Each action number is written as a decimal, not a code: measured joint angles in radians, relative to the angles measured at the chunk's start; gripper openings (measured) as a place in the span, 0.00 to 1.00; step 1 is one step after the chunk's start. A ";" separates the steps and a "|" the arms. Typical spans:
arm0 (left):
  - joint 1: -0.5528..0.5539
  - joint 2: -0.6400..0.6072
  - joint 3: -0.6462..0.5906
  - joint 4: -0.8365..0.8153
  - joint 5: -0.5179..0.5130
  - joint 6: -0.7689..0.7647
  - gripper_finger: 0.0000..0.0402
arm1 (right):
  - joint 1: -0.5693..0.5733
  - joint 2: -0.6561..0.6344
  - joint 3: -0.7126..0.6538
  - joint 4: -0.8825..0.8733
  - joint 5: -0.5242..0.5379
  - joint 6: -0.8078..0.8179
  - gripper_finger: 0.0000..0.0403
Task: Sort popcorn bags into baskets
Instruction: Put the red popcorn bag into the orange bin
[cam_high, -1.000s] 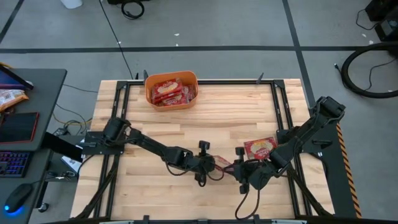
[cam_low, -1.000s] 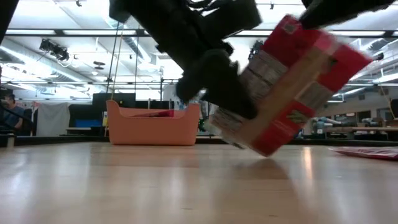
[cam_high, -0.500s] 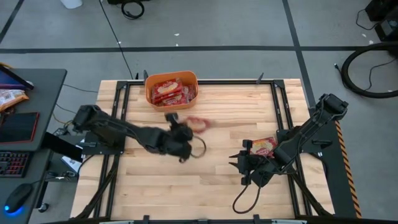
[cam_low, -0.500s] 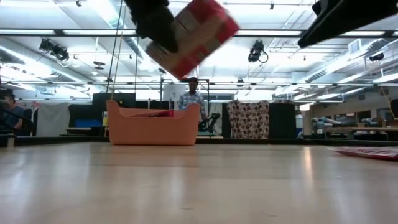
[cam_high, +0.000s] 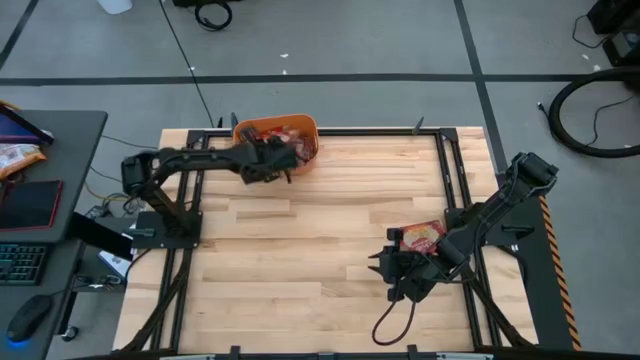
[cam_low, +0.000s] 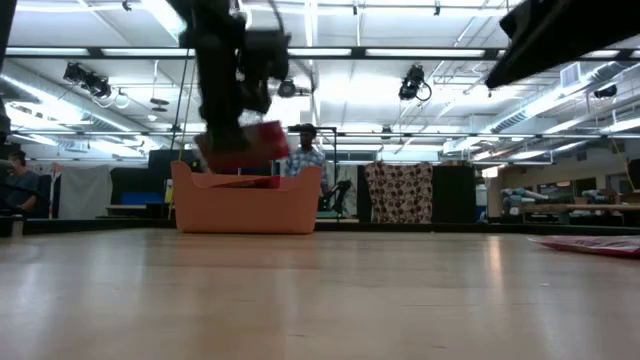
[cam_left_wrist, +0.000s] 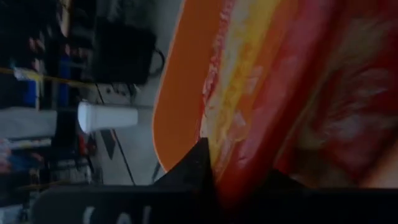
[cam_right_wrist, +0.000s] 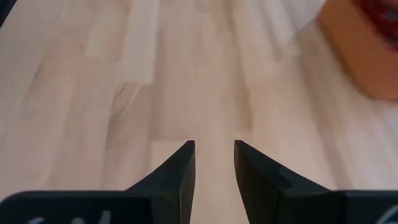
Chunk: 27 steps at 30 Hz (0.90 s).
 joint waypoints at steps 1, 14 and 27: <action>0.031 0.000 -0.025 0.038 0.014 0.027 0.13 | 0.000 0.000 0.000 -0.011 -0.023 0.002 0.29; -0.043 -0.006 -0.001 0.104 0.032 0.177 0.42 | -0.061 -0.017 0.000 -0.500 -0.371 0.336 0.30; -0.375 -0.006 0.083 0.042 0.197 0.124 0.43 | -0.184 0.072 -0.111 -0.769 -0.565 0.511 0.30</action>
